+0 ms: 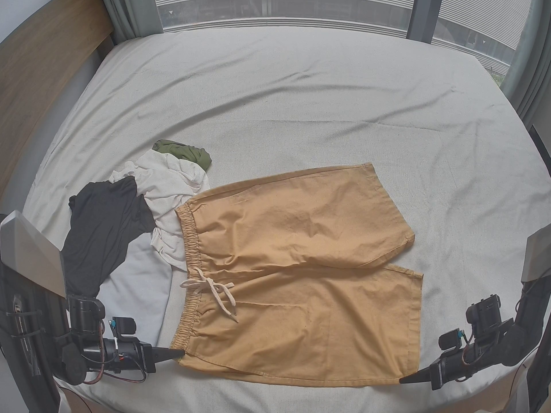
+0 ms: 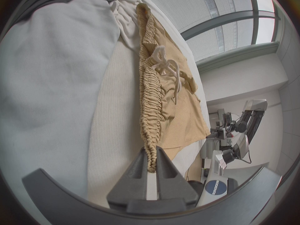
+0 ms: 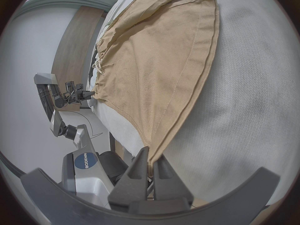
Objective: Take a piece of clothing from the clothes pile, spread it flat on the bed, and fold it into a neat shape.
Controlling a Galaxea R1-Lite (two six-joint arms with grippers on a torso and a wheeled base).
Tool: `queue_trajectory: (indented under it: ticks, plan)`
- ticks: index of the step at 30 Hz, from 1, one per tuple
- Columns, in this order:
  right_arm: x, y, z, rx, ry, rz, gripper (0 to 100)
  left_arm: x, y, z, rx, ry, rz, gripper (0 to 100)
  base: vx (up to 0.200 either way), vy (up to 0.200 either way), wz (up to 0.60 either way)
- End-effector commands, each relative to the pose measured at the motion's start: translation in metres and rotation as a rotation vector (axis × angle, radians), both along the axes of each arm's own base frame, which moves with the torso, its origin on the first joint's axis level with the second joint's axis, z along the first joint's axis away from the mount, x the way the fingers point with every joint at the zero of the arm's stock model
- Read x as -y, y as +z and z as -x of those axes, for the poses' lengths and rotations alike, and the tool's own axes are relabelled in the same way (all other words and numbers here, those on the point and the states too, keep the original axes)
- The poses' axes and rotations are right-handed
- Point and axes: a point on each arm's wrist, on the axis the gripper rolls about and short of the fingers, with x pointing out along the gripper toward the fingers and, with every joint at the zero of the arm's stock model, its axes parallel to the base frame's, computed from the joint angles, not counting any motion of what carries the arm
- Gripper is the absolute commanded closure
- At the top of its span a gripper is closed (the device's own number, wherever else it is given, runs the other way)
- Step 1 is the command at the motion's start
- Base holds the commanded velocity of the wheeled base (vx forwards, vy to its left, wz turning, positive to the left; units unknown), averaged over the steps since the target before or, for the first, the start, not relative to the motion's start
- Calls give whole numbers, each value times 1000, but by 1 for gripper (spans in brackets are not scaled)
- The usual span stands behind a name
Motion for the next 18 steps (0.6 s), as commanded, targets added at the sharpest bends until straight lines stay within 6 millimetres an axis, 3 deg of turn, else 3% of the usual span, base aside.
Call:
queue_trajectory:
  ticks: [1, 10, 18]
  plan:
    - [1, 6, 7, -1, 8, 4, 100, -5, -4, 9, -29, -21, -34, 100, 0, 0, 0]
    - [2, 9, 9, 7, 13, 2, 100, -7, -5, 10, -19, -31, -47, 100, 0, 0, 0]
    - [0, 24, -2, 176, 21, -63, 100, -4, 9, -8, 136, 9, 17, 100, 0, 0, 0]
